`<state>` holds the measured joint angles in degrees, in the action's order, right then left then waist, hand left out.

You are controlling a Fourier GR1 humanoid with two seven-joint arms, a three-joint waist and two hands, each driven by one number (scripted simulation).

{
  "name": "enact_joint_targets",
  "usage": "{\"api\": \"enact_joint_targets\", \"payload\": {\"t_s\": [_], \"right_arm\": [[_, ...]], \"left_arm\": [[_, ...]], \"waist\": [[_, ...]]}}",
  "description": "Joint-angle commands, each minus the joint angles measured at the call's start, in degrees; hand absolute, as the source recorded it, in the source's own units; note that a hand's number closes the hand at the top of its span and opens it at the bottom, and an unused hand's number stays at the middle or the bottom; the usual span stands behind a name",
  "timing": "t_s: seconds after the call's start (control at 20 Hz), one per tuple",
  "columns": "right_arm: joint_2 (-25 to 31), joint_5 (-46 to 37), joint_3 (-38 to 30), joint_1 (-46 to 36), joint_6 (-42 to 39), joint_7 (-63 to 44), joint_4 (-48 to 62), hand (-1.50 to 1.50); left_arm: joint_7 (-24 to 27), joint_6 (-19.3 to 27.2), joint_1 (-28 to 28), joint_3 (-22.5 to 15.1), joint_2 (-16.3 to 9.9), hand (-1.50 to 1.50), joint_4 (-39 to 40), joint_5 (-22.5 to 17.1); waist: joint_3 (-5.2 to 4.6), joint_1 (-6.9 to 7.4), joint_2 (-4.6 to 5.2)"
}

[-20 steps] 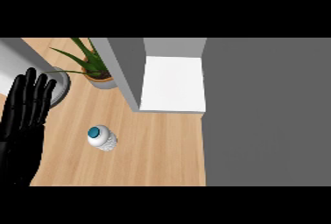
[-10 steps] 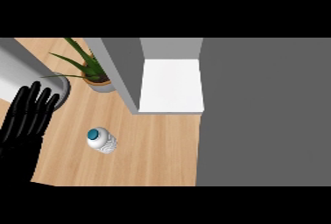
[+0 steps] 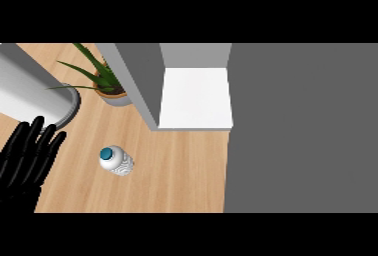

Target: Pick up the bottled water, place it into the cabinet and close the cabinet

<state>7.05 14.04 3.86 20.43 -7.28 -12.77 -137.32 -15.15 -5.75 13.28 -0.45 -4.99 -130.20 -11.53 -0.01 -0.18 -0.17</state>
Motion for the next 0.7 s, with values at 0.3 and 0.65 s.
{"api": "enact_joint_targets", "payload": {"t_s": [0.3,0.65], "right_arm": [[-1.38,1.94,2.44,13.0,-3.23,-0.07,-11.81,-1.5],[-1.41,1.12,1.53,17.78,-6.11,5.79,-10.31,-1.5]], "left_arm": [[-0.31,1.07,2.44,-2.0,1.72,-1.5,0.43,6.53],[8.29,-0.97,5.87,3.92,2.0,-1.5,7.25,4.95]], "waist": [[0.01,-0.68,0.01],[0.0,-0.5,0.0]]}}
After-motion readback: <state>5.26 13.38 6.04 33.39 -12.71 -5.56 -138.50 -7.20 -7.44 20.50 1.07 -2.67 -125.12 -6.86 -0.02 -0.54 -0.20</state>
